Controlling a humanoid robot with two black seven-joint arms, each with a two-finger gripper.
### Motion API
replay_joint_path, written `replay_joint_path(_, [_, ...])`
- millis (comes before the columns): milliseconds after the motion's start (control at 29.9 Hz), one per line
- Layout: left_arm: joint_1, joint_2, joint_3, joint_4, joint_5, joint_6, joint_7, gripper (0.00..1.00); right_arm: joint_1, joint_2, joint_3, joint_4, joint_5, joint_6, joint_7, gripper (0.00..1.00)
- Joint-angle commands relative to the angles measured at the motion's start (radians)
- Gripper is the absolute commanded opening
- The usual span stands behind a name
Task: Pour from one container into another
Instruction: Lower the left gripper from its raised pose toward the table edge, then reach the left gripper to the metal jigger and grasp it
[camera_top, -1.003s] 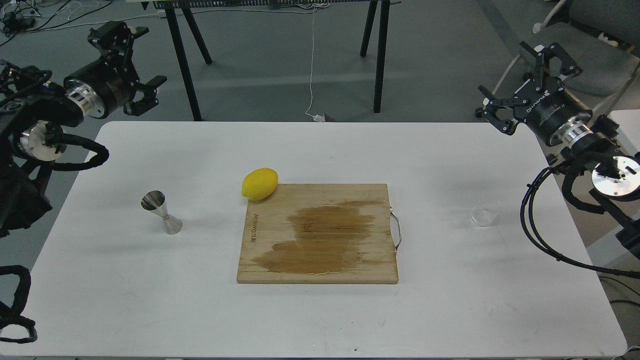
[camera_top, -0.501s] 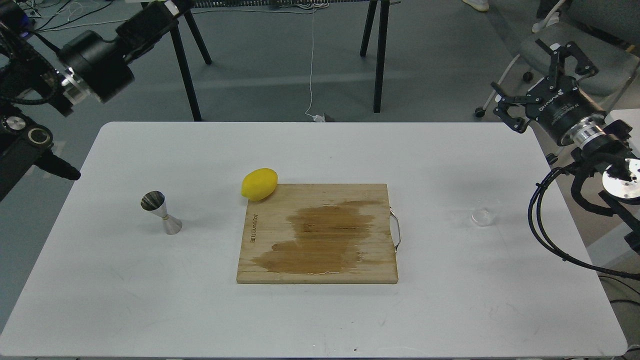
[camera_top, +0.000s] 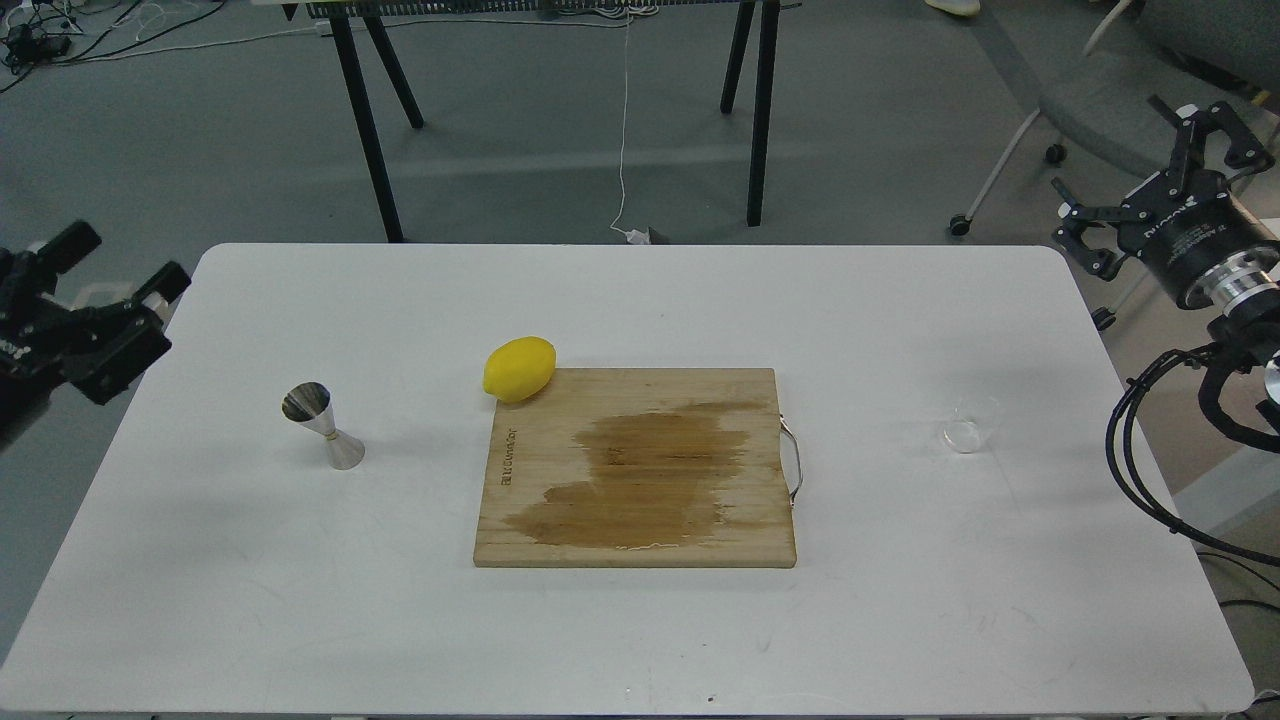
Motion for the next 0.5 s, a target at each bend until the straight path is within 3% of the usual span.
replay_joint_path(0, [0.124, -0.016, 0.059, 0.018, 0.002, 0.0, 0.0, 1.0, 0.0, 0.001, 0.0, -0.023, 0.001, 0.002, 0.0, 0.99])
replay_joint_path(100, [0.126, -0.116, 0.133, 0.079, 0.004, 0.0, 0.0, 1.0, 0.0, 0.001, 0.0, -0.031, 0.001, 0.002, 0.0, 0.99])
replay_joint_path(267, [0.115, -0.273, 0.143, 0.237, 0.044, 0.0, 0.0, 1.0, -0.008, -0.002, 0.006, -0.031, 0.003, 0.002, 0.0, 0.99])
replay_joint_path(468, [0.02, -0.389, 0.152, 0.372, 0.053, 0.0, 0.0, 1.0, -0.008, -0.005, 0.006, -0.036, 0.003, 0.002, 0.0, 0.99])
